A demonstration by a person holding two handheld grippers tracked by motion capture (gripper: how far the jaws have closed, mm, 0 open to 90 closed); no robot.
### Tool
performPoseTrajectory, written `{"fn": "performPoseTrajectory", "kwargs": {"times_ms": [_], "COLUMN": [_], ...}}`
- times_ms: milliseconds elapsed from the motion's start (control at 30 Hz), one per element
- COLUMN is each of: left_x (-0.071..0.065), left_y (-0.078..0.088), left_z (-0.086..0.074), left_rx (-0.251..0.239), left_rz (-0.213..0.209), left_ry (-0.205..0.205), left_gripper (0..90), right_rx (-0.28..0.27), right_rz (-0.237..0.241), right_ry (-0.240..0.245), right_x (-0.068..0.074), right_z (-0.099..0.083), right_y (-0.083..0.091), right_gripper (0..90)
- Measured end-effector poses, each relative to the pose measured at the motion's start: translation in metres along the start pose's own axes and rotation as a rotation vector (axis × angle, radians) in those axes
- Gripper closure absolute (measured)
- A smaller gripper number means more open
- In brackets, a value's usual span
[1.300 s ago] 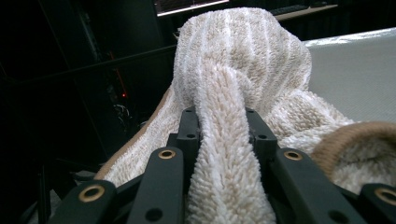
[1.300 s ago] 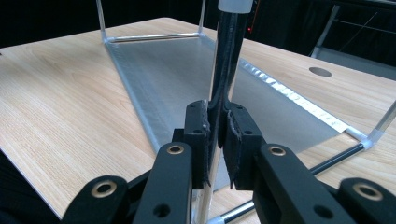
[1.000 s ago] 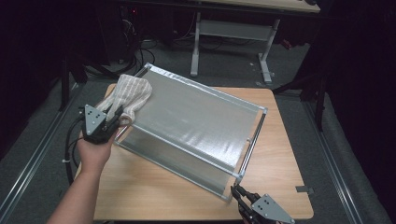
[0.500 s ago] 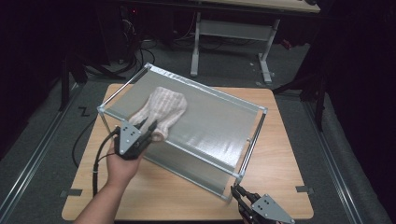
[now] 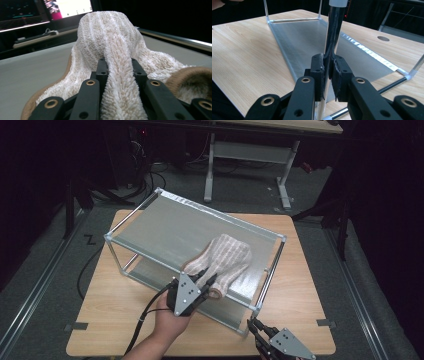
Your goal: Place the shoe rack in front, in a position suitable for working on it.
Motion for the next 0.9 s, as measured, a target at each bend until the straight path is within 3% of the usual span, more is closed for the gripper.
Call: {"fn": "performPoseTrajectory", "kwargs": {"times_ms": [67, 100, 267, 433, 633, 800, 900], "left_x": [-0.006, -0.018, -0.037, -0.057, -0.065, -0.060, -0.056], "left_y": [-0.001, -0.003, -0.007, -0.008, -0.006, 0.001, 0.012], "left_z": [0.000, -0.001, -0.001, -0.002, -0.003, -0.002, 0.003], "left_rx": [-0.004, -0.005, -0.008, -0.014, -0.027, -0.045, -0.095], "left_rz": [-0.011, -0.031, -0.072, -0.130, -0.146, -0.168, -0.189], "left_ry": [-0.001, -0.015, -0.019, -0.001, -0.005, 0.002, 0.021], "left_gripper": [74.1, 74.0, 74.0, 73.9, 73.8, 74.8, 75.3], "right_rx": [-0.001, -0.001, -0.001, 0.000, 0.003, 0.003, 0.000], "right_rz": [0.003, 0.003, 0.002, 0.003, 0.002, 0.001, 0.000], "right_ry": [0.001, -0.001, 0.003, 0.004, 0.007, 0.006, 0.002], "right_x": [0.000, 0.000, 0.000, 0.000, 0.000, 0.000, 0.001], "right_z": [0.000, 0.000, 0.000, 0.000, 0.000, 0.000, 0.000], "right_y": [0.000, 0.000, 0.000, 0.000, 0.000, 0.000, 0.000], "right_gripper": [80.0, 80.1, 80.0, 80.0, 80.0, 80.0, 80.0]}}
Point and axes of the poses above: each handheld gripper's, and its own axes: y roughly backward along the jaws, z roughly out of its top, x roughly to its left, the point moved 2 cm from there along -y, roughly forward along the jaws, and after that the axes turned 15 degrees about y, right-handed, at the moved point
